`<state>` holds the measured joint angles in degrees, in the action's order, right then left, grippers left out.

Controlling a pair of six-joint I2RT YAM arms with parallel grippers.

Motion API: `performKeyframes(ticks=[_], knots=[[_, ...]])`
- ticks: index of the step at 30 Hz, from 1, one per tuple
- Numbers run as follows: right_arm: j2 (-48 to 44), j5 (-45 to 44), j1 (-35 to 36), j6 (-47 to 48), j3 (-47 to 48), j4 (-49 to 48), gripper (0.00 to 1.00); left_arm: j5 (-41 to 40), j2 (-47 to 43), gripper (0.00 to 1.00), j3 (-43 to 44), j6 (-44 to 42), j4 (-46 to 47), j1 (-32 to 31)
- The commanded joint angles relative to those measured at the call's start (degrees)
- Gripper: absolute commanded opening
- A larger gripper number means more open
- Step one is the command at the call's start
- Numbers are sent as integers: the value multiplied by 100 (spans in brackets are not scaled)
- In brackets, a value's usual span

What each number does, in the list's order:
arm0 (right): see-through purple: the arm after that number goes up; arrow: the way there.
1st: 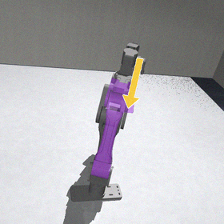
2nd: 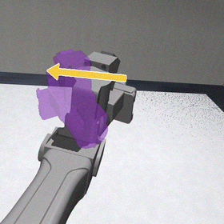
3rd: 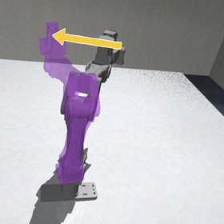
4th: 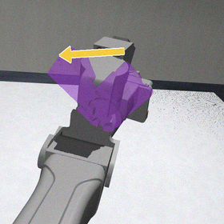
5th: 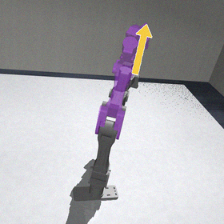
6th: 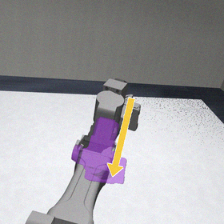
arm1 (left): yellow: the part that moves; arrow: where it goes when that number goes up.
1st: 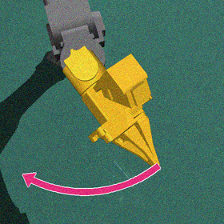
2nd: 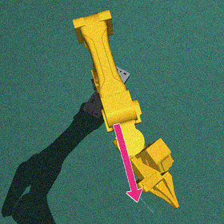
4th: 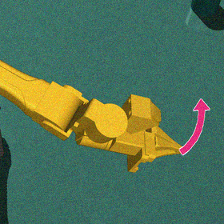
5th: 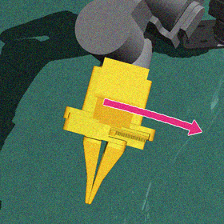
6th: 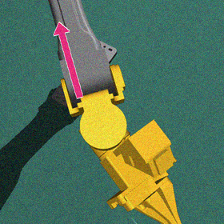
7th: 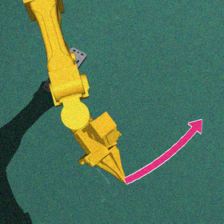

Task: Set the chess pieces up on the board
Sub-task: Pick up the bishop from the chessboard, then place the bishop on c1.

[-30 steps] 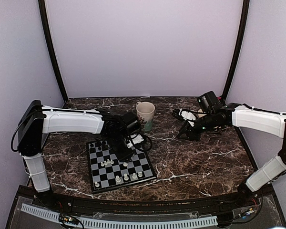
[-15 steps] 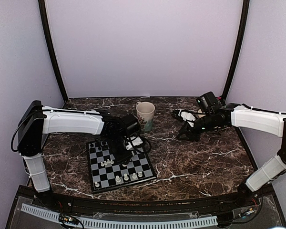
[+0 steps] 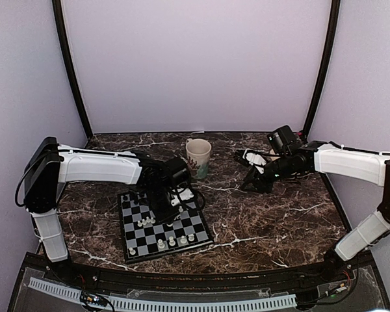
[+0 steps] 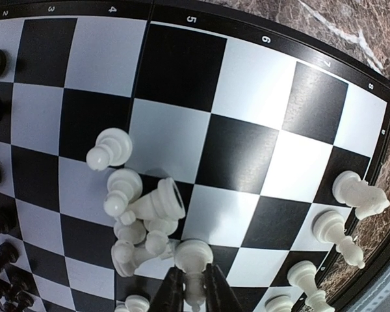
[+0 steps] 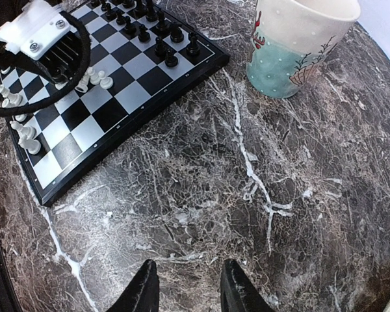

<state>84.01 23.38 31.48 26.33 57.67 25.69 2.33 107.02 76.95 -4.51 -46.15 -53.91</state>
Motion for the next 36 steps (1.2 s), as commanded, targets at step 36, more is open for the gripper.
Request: performKeyframes(ticks=[36], knots=[[187, 211, -2, -3, 34, -55, 33, 594, -2460, 7, -1615, 982, -529, -351]])
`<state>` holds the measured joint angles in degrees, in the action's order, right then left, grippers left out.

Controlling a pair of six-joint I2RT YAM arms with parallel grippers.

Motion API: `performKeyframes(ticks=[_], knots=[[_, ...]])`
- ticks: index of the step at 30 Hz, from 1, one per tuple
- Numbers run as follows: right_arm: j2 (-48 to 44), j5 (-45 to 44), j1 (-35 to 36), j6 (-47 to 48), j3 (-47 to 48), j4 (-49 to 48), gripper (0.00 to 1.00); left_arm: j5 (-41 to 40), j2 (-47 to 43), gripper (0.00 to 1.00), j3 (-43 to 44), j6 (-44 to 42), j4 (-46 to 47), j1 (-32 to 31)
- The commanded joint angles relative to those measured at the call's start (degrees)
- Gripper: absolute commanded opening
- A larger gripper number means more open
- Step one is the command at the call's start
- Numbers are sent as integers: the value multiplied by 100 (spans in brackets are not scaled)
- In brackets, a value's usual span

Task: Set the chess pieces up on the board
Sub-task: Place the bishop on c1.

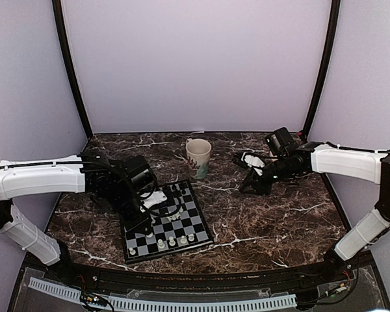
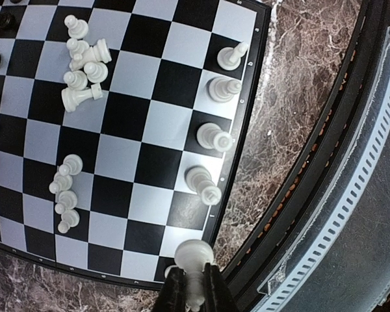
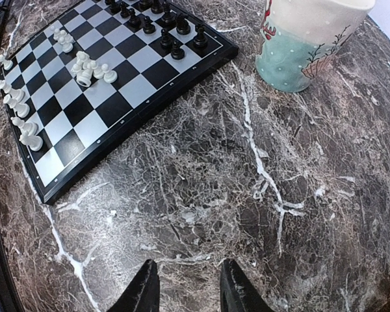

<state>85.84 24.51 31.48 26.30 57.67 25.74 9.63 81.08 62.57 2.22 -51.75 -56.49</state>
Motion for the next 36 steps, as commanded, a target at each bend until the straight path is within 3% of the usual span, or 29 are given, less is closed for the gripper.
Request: performKeyframes(ticks=[1, 16, 36], knots=[[-5, 91, 0, 0, 27, -60, 33, -238, 196, 7, -181, 371, 11, -131], [29, 141, -3, 28, 12, -62, 33, -316, 436, 7, -511, 1009, 512, -452], [-16, 89, -2, 26, -10, -63, 33, -550, 840, 9, -467, 967, 533, -539]])
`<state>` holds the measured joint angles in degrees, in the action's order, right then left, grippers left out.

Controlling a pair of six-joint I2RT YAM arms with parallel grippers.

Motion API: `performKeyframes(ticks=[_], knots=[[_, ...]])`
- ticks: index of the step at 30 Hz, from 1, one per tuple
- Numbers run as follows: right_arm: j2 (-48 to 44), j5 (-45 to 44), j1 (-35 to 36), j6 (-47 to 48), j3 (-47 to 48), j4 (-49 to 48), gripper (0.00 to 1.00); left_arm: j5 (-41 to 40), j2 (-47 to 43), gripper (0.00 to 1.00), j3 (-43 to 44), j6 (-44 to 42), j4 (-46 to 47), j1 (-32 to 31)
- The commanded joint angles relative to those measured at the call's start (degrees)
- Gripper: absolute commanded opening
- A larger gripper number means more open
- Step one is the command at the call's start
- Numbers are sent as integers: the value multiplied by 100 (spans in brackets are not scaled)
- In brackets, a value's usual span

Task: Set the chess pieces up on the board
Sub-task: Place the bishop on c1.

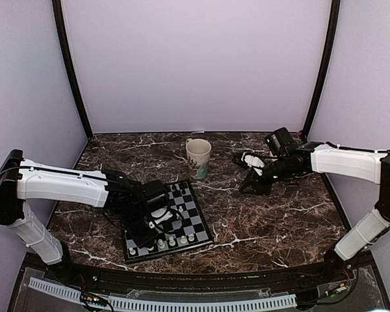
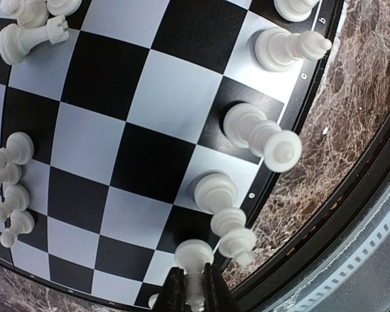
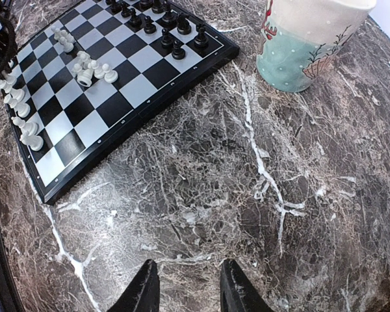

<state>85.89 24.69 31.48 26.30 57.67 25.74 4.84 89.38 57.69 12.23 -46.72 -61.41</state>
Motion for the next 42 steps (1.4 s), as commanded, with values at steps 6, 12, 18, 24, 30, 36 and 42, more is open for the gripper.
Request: performKeyframes(ticks=[6, 12, 18, 24, 30, 36, 42], knots=[[-31, 71, -2, 41, -19, -62, 33, -67, 110, 10, 47, -84, 79, -47], [-37, 65, -2, 45, -16, -52, 33, -144, 236, 11, 118, -150, 33, -64], [-71, 54, -2, 45, -34, -61, 33, -202, 270, 17, 139, -143, -26, -70], [-63, 67, -4, 59, -28, -62, 33, -272, 214, 22, 128, -121, -106, -73], [-100, 89, -2, 33, 28, -11, 33, -203, -12, 31, 271, -232, -231, -73], [-254, 338, -2, -37, 700, 386, 33, -545, -465, 38, 782, -590, -313, -58], [-125, 449, -3, -9, 1673, 913, 34, -725, -375, 42, 1319, -896, 203, 426]])
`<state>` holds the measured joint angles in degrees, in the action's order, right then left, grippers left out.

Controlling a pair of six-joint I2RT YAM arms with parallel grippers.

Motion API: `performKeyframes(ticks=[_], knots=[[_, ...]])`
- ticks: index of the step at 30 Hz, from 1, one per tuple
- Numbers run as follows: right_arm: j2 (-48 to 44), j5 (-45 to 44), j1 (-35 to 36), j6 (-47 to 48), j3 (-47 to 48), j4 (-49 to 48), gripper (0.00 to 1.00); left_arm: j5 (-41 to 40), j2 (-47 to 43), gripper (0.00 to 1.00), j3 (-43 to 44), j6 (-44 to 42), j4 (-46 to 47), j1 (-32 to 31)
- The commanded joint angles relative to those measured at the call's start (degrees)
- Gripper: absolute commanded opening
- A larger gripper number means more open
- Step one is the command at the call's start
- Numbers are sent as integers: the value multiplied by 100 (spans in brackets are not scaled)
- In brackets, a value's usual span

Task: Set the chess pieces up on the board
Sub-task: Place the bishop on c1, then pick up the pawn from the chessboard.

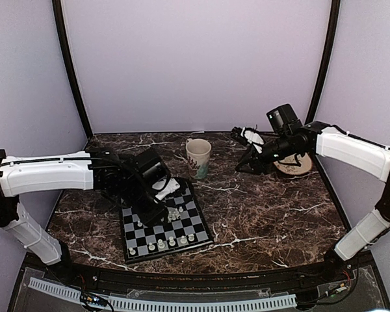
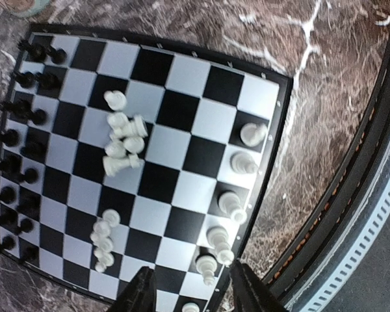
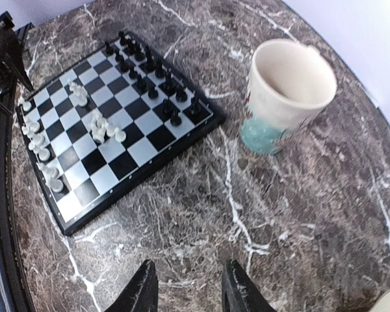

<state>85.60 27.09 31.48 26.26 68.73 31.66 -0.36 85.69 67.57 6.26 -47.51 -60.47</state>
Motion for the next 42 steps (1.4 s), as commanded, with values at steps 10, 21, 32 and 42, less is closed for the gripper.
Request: performKeyframes(ticks=[10, 21, 32, 42], knots=[[150, 237, -3, -343, 1455, 501, 51, -318, 1055, 38, 1011, -468, 1206, 769], [9, 542, 6, -547, 1721, 470, 100, 44, 1464, 37, 1204, -573, 1572, 773], [251, -1091, 13, -1304, 1741, -20, 100, -174, 1579, 37, 1241, -573, 1327, 772], [599, -890, -224, -1130, 1153, 329, 100, -648, 2059, 30, 1471, -525, 1031, 773]])
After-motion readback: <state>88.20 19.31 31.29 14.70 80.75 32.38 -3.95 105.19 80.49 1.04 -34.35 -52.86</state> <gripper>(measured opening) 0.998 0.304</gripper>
